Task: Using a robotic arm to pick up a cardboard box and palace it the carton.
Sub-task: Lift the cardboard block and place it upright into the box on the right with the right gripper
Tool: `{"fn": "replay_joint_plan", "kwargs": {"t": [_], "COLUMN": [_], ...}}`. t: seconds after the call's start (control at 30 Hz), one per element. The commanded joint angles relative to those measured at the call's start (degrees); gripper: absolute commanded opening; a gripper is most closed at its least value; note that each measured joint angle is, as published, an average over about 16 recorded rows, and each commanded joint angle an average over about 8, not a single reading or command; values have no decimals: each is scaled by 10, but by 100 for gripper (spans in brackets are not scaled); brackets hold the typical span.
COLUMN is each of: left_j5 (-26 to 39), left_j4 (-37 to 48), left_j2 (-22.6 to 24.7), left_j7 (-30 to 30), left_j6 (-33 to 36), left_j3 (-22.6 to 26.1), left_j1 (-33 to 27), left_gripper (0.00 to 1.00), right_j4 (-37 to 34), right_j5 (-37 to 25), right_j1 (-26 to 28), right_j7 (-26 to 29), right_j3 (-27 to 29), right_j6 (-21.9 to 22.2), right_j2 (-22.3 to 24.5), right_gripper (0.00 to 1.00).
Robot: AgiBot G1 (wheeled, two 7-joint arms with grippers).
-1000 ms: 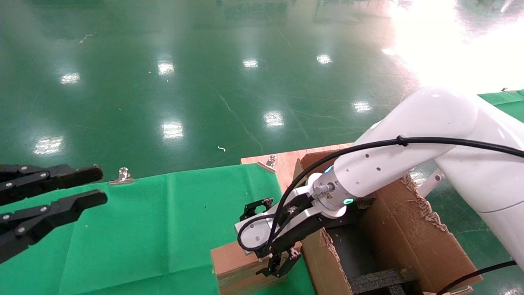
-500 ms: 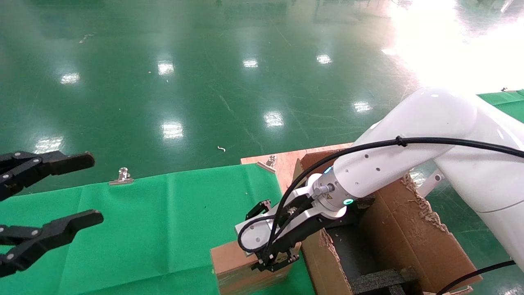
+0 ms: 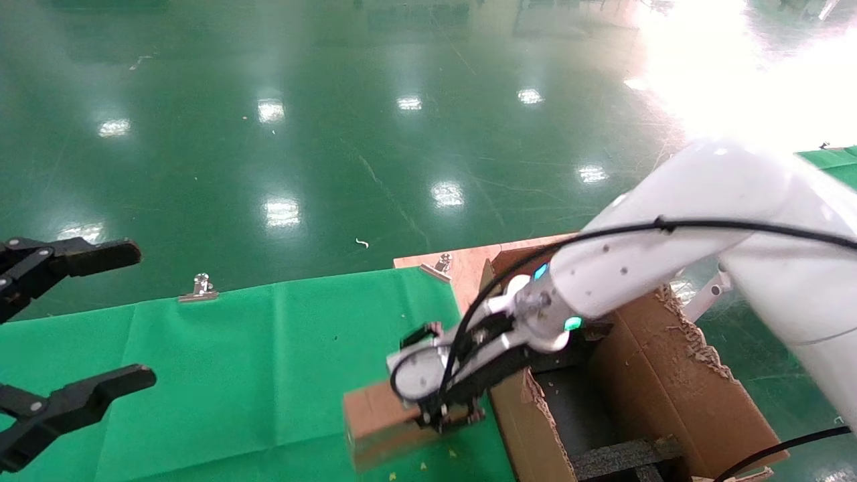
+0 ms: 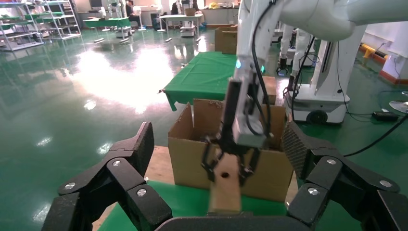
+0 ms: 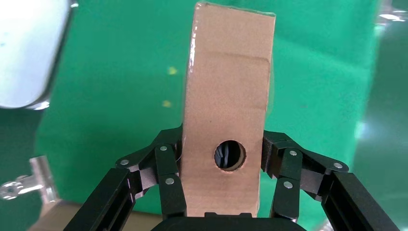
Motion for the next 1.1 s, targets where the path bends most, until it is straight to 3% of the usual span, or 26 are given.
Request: {"fn": "replay_joint_plan", "kwargs": {"t": [0.03,0.4,0.73,1.1], "left_j5": [0,0,0,0], "left_j4": [0,0,0,0], "left_j2": [0,0,0,0], "left_j7": [0,0,0,0], "left_j6": [0,0,0,0], "left_j3": [0,0,0,0], "left_j1": [0,0,0,0], "left_gripper": [100,100,100,100], "right_j4": [-2,-91,-162,-189], "right_j5": [4,32,81,93], "right_j1": [4,147,234,284], "right_j7": [3,-59,-112,-126], "right_j3": [5,38,2,-69], "right_j6": [3,-32,-40,-42], "right_j2": [2,7,19,107], "right_gripper": [0,0,0,0]}}
